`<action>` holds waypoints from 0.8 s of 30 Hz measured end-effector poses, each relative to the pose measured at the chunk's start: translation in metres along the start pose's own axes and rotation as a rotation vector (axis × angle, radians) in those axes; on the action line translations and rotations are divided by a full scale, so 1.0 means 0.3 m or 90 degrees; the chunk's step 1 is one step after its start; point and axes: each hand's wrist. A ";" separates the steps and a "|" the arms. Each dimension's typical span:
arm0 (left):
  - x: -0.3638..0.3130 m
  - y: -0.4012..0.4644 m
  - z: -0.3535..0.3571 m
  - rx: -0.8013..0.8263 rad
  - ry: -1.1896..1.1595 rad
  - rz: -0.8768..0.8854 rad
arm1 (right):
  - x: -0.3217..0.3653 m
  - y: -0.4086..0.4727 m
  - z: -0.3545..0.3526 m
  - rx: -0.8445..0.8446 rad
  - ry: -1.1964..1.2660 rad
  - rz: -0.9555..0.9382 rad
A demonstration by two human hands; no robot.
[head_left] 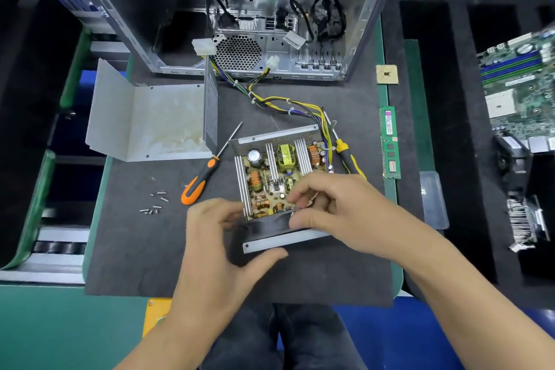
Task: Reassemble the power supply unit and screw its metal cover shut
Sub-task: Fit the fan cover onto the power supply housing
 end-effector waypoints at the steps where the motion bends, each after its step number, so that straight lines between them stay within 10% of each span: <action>1: 0.000 -0.014 0.004 -0.022 -0.042 -0.069 | 0.005 0.002 0.001 0.007 -0.015 -0.009; 9: 0.045 -0.058 0.024 -0.045 0.021 0.004 | 0.065 0.014 -0.016 0.034 -0.261 -0.062; 24: 0.087 -0.061 0.045 -0.141 0.035 0.071 | 0.074 0.041 -0.007 0.004 -0.188 -0.092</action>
Point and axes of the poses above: each hand's wrist, its own y-axis towards the middle knuckle, its own z-axis out of the palm, x = y × z, and after that the axes turned 4 degrees about x, right-handed
